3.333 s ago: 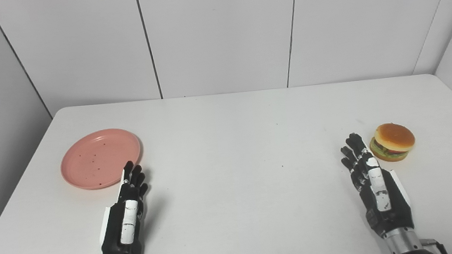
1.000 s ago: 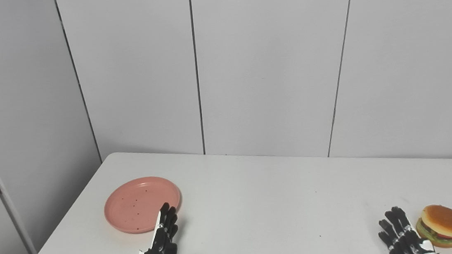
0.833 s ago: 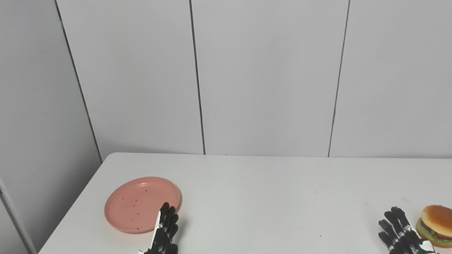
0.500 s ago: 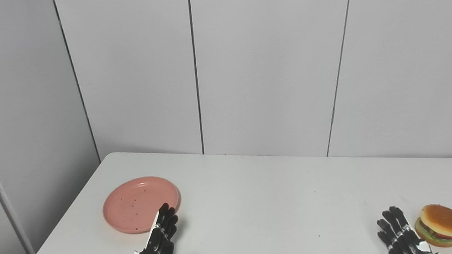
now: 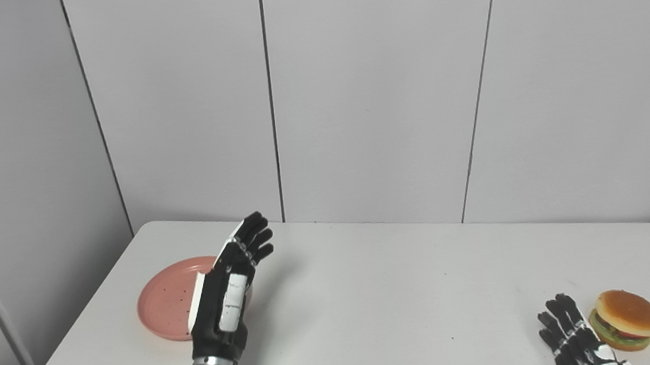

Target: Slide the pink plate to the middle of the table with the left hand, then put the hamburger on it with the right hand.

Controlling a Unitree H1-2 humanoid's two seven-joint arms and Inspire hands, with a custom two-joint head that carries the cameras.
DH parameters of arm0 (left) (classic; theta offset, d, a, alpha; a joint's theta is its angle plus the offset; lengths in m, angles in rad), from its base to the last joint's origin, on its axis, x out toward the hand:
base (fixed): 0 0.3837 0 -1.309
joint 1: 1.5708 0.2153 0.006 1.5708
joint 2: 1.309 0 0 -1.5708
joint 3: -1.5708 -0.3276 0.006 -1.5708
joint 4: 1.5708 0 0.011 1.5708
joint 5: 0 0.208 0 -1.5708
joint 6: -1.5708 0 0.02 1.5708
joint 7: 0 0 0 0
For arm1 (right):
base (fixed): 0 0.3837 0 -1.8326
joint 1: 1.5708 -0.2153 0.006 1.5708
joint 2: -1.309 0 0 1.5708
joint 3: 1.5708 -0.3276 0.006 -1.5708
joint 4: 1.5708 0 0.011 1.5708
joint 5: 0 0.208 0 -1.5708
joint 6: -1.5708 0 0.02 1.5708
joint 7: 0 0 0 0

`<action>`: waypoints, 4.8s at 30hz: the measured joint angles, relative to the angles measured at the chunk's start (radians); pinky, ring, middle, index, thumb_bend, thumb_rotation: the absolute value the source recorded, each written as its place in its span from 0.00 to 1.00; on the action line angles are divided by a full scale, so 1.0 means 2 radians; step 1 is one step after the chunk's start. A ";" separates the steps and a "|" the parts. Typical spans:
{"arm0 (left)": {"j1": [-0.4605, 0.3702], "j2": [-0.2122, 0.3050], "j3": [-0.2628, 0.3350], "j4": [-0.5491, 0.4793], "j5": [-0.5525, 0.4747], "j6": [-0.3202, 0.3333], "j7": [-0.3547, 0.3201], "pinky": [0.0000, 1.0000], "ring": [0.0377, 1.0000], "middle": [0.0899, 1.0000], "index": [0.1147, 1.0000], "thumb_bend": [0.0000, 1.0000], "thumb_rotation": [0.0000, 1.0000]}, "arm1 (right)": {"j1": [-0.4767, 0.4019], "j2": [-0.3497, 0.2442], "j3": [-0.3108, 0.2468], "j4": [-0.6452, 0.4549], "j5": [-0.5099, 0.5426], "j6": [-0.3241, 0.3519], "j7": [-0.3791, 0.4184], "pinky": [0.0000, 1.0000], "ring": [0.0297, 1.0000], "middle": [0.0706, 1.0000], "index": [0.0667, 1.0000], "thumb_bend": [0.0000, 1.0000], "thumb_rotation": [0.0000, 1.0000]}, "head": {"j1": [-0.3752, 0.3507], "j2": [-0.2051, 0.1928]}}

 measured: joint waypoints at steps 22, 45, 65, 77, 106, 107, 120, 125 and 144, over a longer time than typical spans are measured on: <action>-0.074 0.122 0.078 0.140 0.001 0.000 0.005 0.88 0.92 0.88 0.80 0.97 0.90 | 0.001 -0.001 0.000 0.000 0.000 -0.002 0.000 0.98 0.95 0.96 0.96 0.85 0.93 | 0.000 0.005; -0.146 0.168 0.111 0.489 -0.032 -0.117 -0.017 0.84 0.90 0.86 0.79 0.90 0.86 | 0.002 -0.002 0.000 0.000 0.000 -0.007 0.000 0.96 0.94 0.95 0.95 0.86 0.91 | -0.003 0.013; -0.169 0.195 0.117 0.616 -0.021 -0.122 -0.044 0.88 0.91 0.86 0.84 0.95 0.85 | 0.003 -0.002 0.000 0.000 0.001 -0.007 0.000 0.97 0.95 0.95 0.95 0.87 0.91 | -0.003 0.016; -0.176 0.198 0.116 0.629 -0.021 -0.124 -0.048 0.85 0.88 0.82 0.79 0.97 0.82 | 0.003 -0.002 0.000 0.000 0.002 -0.007 0.000 0.97 0.95 0.95 0.95 0.86 0.91 | -0.007 0.018; -0.189 0.180 0.091 0.634 -0.033 -0.127 -0.093 0.78 0.90 0.85 0.80 0.96 0.86 | 0.005 -0.003 0.000 0.000 0.001 -0.007 0.000 0.97 0.95 0.95 0.95 0.85 0.92 | -0.017 0.026; -0.190 0.179 0.091 0.634 -0.033 -0.127 -0.093 0.77 0.89 0.85 0.79 0.96 0.86 | 0.005 -0.003 0.000 0.000 0.001 -0.007 0.000 0.97 0.95 0.95 0.95 0.84 0.92 | -0.017 0.026; -0.190 0.167 0.089 0.628 -0.042 -0.127 -0.094 0.76 0.89 0.86 0.81 0.95 0.86 | 0.005 -0.003 0.000 0.000 0.001 -0.007 -0.001 0.96 0.95 0.95 0.94 0.85 0.91 | -0.021 0.029; -0.191 0.160 0.082 0.623 -0.043 -0.127 -0.098 0.77 0.90 0.86 0.80 0.94 0.87 | 0.005 -0.003 0.000 0.000 0.000 -0.007 -0.002 0.96 0.94 0.94 0.93 0.85 0.91 | -0.021 0.030; -0.200 0.120 0.058 0.607 -0.042 -0.121 -0.095 0.80 0.90 0.85 0.79 0.92 0.83 | 0.005 -0.003 0.002 0.000 -0.004 -0.007 -0.006 0.95 0.93 0.94 0.93 0.85 0.91 | -0.031 0.028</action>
